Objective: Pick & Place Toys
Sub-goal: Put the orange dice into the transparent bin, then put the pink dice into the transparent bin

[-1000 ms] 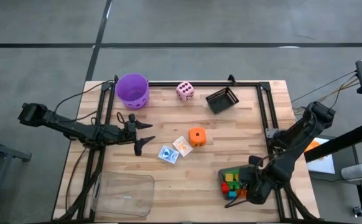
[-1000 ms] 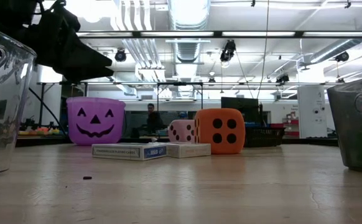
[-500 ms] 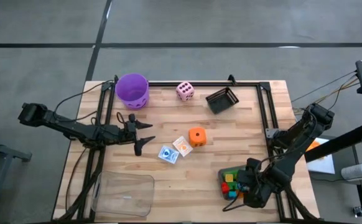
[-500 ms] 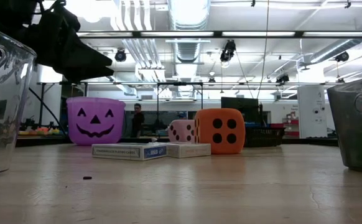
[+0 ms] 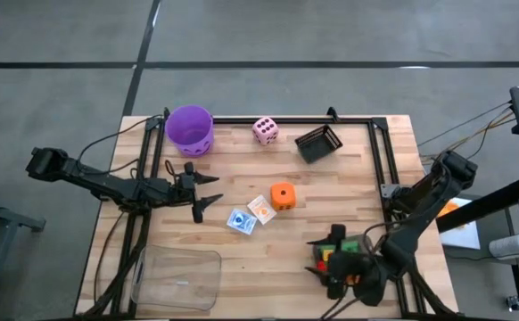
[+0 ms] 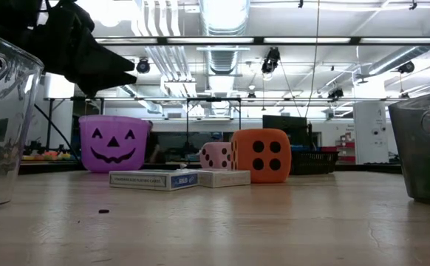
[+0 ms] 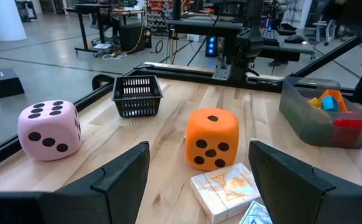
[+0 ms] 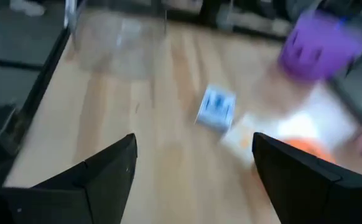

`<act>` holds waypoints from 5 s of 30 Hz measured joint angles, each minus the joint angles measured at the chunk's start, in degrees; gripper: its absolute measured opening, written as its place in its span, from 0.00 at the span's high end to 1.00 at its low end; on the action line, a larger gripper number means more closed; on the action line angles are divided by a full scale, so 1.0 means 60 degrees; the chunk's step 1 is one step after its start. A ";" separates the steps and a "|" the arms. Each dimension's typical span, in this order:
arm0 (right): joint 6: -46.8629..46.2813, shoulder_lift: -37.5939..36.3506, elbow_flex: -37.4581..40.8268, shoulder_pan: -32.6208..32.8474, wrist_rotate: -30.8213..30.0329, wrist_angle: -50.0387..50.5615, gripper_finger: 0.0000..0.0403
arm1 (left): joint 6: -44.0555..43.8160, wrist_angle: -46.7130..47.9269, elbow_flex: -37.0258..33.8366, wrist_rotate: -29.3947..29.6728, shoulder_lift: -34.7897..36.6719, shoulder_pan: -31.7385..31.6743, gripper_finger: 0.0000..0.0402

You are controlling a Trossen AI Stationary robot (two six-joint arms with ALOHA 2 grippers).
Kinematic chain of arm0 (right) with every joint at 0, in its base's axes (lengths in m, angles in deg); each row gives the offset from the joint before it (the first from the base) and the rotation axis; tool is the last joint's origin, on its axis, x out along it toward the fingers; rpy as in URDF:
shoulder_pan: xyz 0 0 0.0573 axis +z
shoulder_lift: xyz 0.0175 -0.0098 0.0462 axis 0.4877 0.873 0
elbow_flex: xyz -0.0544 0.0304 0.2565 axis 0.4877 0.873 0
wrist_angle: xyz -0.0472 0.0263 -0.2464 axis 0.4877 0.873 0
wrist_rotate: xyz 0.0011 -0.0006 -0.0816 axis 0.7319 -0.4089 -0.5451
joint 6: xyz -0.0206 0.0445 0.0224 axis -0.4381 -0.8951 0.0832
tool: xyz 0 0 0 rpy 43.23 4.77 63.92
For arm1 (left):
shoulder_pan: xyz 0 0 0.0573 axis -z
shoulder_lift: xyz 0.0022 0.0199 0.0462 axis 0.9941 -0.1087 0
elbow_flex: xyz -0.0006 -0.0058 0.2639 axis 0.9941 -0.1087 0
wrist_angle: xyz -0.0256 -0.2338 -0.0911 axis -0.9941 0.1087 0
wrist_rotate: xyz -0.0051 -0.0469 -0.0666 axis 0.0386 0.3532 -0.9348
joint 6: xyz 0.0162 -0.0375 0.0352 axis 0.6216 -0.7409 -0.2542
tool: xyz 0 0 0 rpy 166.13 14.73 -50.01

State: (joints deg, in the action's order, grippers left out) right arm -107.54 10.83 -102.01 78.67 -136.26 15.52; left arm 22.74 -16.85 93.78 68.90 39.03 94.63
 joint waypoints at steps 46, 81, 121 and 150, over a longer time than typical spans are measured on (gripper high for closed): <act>0.4003 0.1249 0.0571 -0.6508 0.4599 0.0399 0.22 | 0.0279 0.0037 0.0004 -0.0033 0.0029 0.0018 0.30; 0.4647 0.1431 0.0393 -0.6448 0.3522 -0.0607 0.82 | 0.0259 0.0047 0.0004 -0.0032 0.0025 0.0018 0.30; 0.5332 0.6896 -0.6284 -0.5829 1.1679 -0.5657 0.89 | 0.0430 0.2208 0.0004 0.1632 0.1020 0.0011 0.30; 0.6262 0.7175 -0.7705 -0.5595 1.3601 -0.5744 0.32 | 0.0246 0.2226 0.0004 0.1569 0.1020 0.0018 0.30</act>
State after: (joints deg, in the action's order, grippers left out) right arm -69.96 53.88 -148.24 45.10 -54.65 -18.95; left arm 24.22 -3.49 93.80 78.32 45.15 94.74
